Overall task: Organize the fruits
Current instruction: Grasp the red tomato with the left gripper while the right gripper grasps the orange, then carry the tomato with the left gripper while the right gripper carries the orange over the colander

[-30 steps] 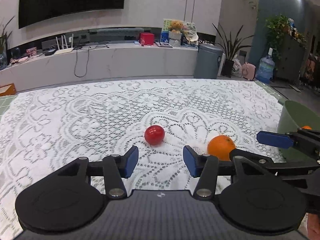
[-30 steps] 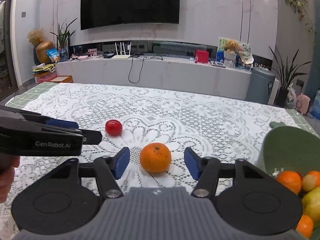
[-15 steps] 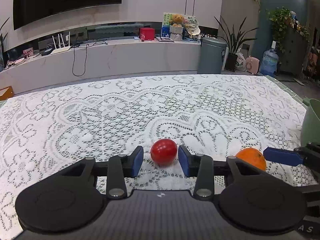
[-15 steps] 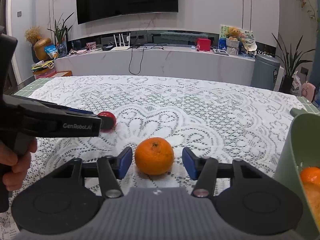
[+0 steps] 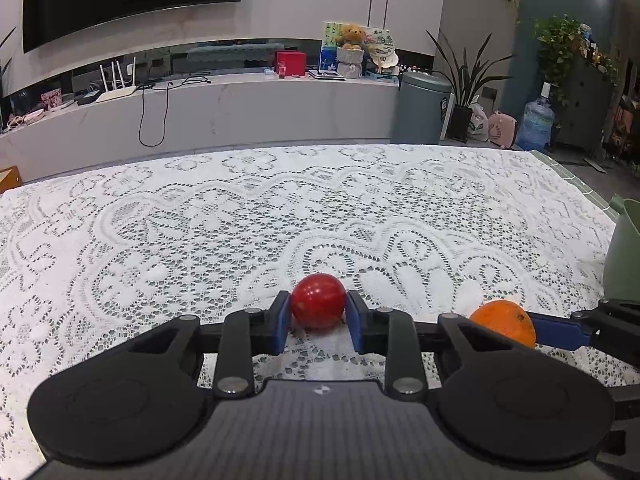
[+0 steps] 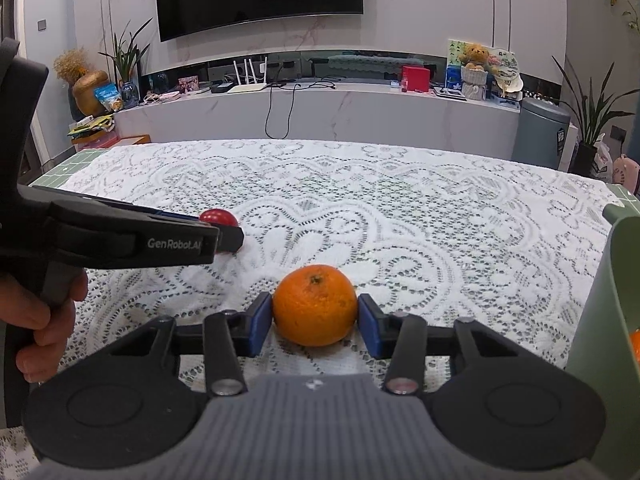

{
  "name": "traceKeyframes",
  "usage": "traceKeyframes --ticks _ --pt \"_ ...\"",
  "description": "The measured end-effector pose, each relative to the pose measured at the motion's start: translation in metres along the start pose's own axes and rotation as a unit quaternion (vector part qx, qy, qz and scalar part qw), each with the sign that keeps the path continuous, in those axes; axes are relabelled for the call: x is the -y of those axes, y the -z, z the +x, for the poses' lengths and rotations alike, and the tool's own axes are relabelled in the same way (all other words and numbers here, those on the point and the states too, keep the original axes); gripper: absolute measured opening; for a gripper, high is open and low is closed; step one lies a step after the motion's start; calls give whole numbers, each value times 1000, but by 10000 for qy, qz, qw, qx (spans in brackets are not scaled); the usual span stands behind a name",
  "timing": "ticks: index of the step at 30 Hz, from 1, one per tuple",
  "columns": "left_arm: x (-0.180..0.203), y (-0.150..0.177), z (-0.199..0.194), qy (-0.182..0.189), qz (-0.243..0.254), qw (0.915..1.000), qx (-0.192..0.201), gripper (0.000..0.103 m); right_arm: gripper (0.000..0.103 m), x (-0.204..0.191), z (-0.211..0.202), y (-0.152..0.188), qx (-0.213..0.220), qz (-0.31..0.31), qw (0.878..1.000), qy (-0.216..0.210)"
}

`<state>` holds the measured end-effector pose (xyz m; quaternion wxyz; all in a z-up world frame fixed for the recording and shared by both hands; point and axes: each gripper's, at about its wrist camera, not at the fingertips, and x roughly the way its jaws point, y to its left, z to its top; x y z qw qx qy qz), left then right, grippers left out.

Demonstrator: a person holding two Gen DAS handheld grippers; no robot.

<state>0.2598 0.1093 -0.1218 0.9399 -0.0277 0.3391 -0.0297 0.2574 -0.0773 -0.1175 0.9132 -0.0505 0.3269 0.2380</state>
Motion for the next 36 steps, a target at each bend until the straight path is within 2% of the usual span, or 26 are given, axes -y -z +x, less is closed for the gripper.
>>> traceKeyframes --ticks 7,14,24,29,36 --pt "-1 -5 -18 -22 -99 9999 89 32 43 -1 -6 -7 37 -22 10000 22" --pt "8 -11 -55 -83 -169 9997 163 32 43 -8 -35 -21 294 -134 9995 12" --pt "34 -7 -118 -23 -303 9992 246 32 43 -9 -103 -27 693 -323 9971 37" --pt "54 -4 -141 57 -244 9994 257 32 43 5 -141 -24 848 -277 9959 125" --pt "95 -3 -155 359 44 9988 317 32 43 36 -186 -17 977 -210 9944 350"
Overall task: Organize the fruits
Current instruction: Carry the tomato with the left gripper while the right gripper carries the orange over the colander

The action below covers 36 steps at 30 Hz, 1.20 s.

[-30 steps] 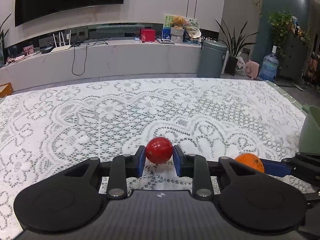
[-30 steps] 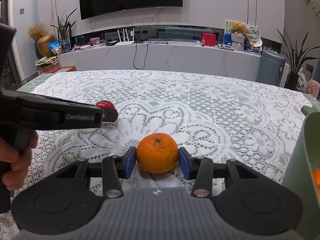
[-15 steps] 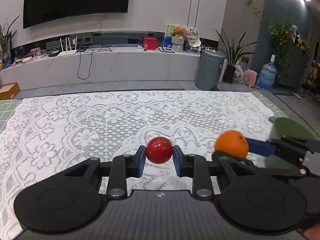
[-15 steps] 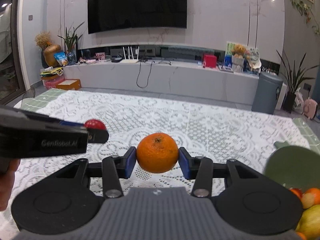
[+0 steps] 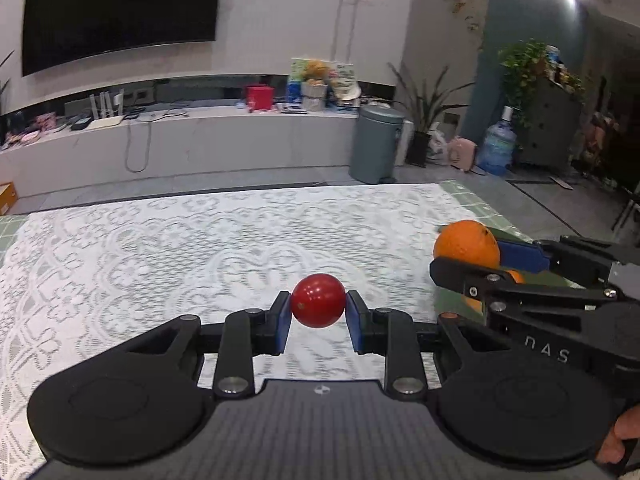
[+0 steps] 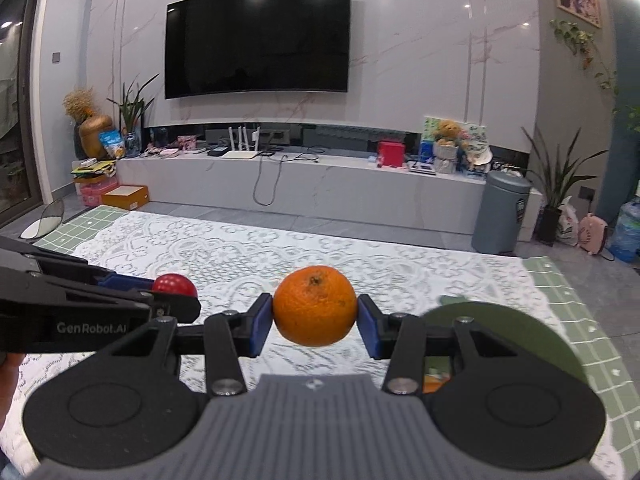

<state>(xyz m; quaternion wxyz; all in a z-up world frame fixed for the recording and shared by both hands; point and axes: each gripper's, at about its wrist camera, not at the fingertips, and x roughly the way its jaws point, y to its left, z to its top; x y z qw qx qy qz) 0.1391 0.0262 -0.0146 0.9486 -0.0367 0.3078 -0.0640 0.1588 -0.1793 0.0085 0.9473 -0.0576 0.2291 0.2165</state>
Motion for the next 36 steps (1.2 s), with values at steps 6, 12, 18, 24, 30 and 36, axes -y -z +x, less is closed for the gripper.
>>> traceKeyframes --ticks 6,12,18,24,30,36 --pt "37 0 7 319 288 9990 -79 32 43 32 -28 9 15 98 9994 332" --pt "69 -9 13 576 578 9966 -91 32 43 64 -42 13 -55 166 9981 591" --pt "102 -18 29 800 902 9925 -208 32 43 91 -40 21 -433 168 9965 688" --pt "126 -19 53 924 1221 9871 -463 32 43 110 -30 36 -760 351 9941 685" --pt "141 -21 77 873 1550 9815 -709 32 43 114 -20 40 -842 363 9935 669" --pt "146 -26 97 891 1791 9748 -989 32 43 111 -7 46 -1028 179 9933 500"
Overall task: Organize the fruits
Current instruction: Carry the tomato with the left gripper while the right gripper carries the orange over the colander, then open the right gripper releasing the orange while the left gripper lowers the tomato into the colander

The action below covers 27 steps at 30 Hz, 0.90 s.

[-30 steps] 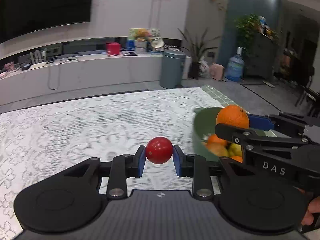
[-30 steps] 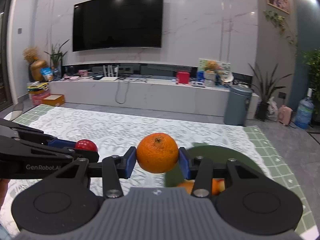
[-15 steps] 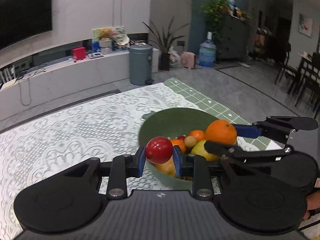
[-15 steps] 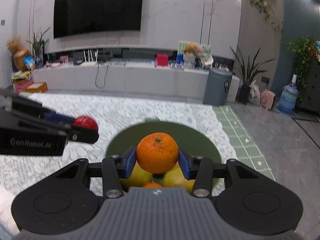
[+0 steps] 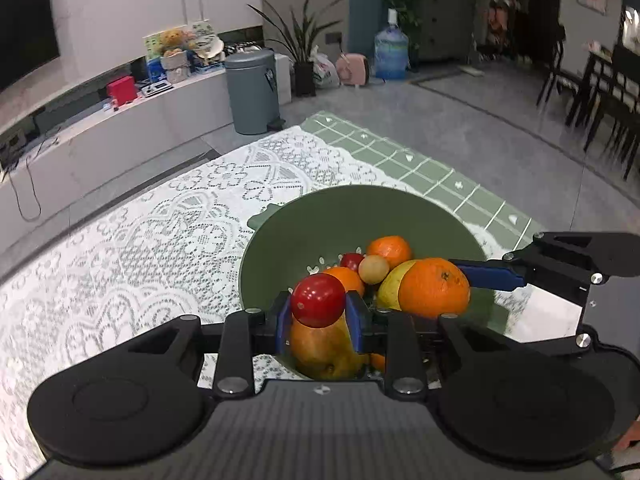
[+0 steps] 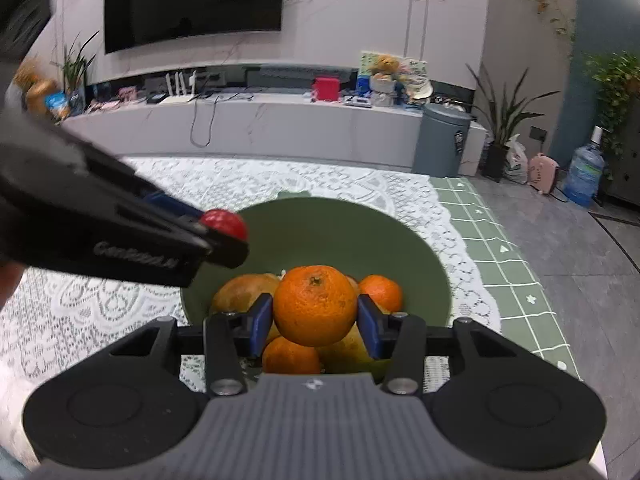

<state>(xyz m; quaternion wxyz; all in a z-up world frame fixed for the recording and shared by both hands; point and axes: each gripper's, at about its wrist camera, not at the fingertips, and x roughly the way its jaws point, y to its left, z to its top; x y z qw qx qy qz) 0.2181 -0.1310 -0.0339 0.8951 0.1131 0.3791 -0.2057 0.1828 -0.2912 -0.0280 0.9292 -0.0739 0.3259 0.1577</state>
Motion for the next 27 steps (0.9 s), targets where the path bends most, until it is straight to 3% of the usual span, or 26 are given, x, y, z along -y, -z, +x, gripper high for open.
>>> traceKeyframes --ticks 10,19,27 --pt "3 -8 22 41 376 9988 -325 32 43 6 31 -3 -424 85 9987 -276" --pt "3 -9 42 86 385 9971 -655 32 43 5 38 -7 -418 -80 9981 -438" --pt "-2 -13 48 105 285 9972 -689 32 43 12 40 -7 -349 94 9979 -541"
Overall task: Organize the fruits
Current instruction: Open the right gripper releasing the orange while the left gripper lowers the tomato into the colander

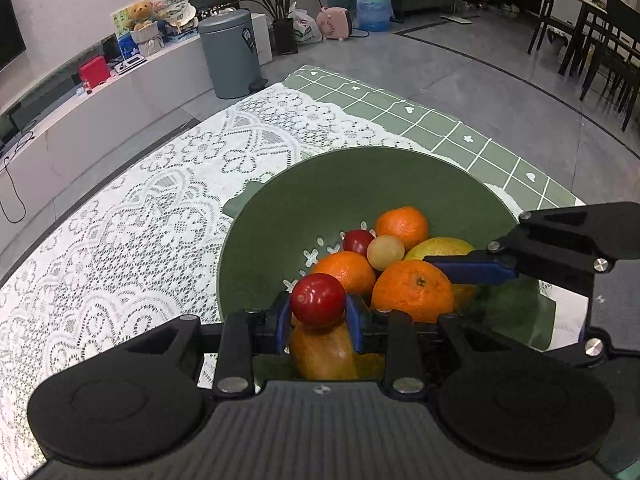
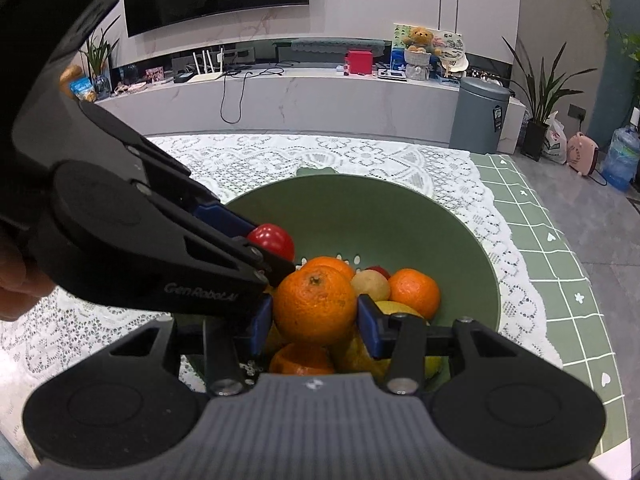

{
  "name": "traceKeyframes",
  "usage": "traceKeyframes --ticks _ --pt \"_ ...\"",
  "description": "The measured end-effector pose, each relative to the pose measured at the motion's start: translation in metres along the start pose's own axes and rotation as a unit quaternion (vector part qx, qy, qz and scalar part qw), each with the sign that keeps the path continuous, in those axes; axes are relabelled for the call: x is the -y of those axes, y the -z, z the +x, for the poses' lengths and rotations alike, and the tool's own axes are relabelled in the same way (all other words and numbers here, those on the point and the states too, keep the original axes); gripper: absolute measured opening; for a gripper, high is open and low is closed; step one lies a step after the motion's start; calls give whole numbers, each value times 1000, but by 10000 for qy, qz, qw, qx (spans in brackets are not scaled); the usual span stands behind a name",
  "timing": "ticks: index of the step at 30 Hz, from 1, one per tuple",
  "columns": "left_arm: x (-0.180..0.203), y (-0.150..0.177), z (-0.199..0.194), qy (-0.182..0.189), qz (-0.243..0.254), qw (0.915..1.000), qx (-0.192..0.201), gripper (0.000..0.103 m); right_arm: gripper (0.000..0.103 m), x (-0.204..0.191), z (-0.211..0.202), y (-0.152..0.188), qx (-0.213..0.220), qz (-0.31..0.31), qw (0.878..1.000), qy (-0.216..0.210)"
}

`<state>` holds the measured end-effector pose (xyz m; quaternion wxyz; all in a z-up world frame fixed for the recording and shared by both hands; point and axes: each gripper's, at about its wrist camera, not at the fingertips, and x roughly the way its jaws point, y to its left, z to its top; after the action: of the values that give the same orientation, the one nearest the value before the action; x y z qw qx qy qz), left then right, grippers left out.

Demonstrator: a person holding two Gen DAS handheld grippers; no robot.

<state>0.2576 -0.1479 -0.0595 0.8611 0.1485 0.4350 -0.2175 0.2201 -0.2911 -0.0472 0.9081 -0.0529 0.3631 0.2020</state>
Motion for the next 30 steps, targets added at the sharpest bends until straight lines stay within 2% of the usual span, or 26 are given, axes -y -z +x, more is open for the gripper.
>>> traceKeyframes --ticks 2,5,9,14,17,20,25,30 --pt "-3 0 0 -51 -78 9999 42 32 43 0 -1 0 33 31 10000 39" --pt "-5 1 -2 -93 -131 9998 152 32 50 3 -4 -1 171 100 9997 159" --pt "-8 -1 -4 -144 -237 9993 244 32 51 8 -9 -1 334 316 9987 206" --pt "-12 -4 -6 -165 -349 9988 292 32 53 15 -17 0 560 614 9952 524" --pt "-11 -5 -5 -160 -270 9991 289 32 54 24 -20 1 627 911 9907 792" --pt "-7 -7 -1 -169 -148 9994 250 32 54 32 -21 0 632 1141 9880 821" --pt "2 -10 11 -282 231 9992 178 32 54 30 -19 1 605 1118 9881 869" --pt "3 -13 25 -399 357 9986 30 32 54 32 -16 3 539 1144 9882 861"
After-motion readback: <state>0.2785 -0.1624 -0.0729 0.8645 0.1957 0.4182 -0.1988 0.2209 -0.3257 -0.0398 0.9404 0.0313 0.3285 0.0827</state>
